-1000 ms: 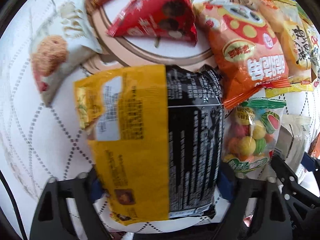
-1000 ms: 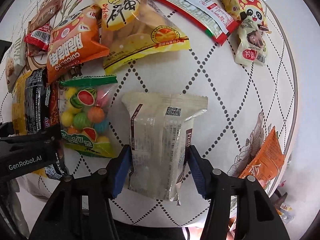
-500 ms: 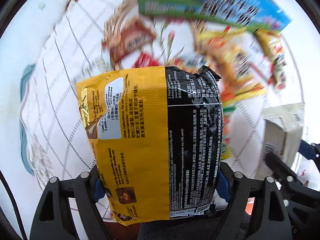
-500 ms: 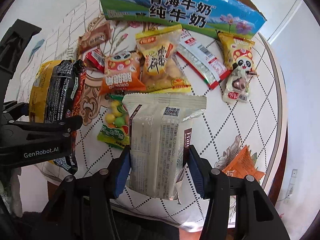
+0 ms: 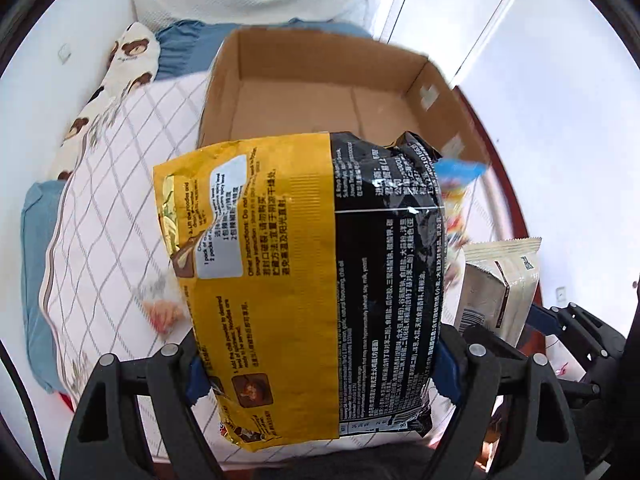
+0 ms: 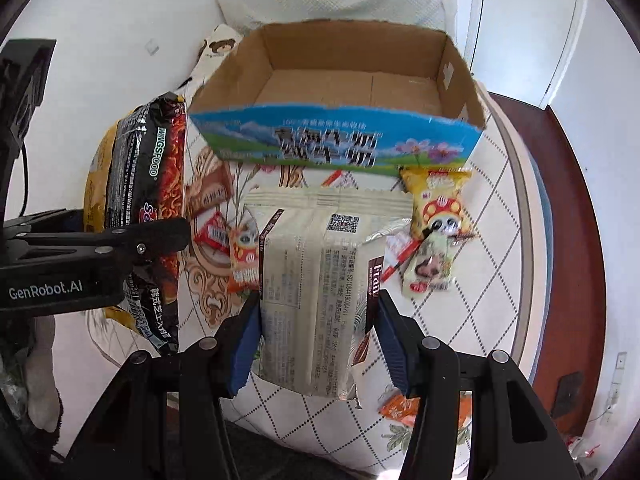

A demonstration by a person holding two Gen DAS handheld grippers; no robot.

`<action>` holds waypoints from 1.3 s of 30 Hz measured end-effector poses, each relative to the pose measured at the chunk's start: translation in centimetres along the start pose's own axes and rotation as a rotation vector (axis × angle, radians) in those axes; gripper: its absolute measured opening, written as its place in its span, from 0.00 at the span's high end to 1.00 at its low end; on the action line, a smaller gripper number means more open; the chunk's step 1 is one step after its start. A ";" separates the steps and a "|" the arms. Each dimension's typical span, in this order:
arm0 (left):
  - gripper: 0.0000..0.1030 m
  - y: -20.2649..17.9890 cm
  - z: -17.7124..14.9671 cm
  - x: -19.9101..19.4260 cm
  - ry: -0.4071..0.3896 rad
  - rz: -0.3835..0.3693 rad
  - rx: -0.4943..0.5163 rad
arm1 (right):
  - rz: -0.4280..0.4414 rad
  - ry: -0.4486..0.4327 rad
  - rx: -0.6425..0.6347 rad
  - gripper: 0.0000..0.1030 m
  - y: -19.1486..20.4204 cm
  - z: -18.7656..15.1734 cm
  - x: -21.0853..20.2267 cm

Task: Organize snacks
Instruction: 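Lift both held packets and carry them over the cardboard box, then lower both packets into the box and open both tools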

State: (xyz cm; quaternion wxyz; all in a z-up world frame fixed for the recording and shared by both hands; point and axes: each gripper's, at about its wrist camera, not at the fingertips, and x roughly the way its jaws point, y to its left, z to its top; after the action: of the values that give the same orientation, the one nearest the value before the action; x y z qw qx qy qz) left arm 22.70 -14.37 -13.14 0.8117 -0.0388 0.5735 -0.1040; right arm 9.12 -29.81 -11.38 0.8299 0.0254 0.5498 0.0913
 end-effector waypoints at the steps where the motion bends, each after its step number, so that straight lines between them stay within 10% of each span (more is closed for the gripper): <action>1: 0.18 -0.2 1.6 -0.4 -0.006 -0.011 -0.005 | 0.011 -0.021 0.008 0.45 -0.7 1.1 -0.5; 9: 0.18 -0.2 16.5 2.3 0.049 -0.053 -0.034 | 0.063 -0.123 0.045 0.45 -5.3 12.4 -0.8; 17: 0.18 1.7 27.2 12.4 0.231 -0.043 -0.084 | 0.063 -0.008 0.042 0.45 -7.4 24.2 8.4; 32: 0.16 1.3 29.4 19.7 0.344 0.037 -0.041 | 0.034 0.215 0.012 0.42 -9.3 30.1 20.7; 36: 0.09 1.9 29.0 20.5 0.350 0.035 -0.051 | 0.031 0.259 0.027 0.10 -9.5 30.3 21.7; 39: 0.09 2.0 28.8 20.6 0.343 0.032 -0.056 | 0.033 0.251 0.043 0.10 -9.8 29.7 21.9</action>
State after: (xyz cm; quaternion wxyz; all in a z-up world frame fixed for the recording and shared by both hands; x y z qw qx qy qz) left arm 56.56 -18.41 -22.74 0.7019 -0.0341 0.7069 -0.0803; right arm 45.88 -33.74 -20.92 0.7521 0.0406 0.6508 0.0956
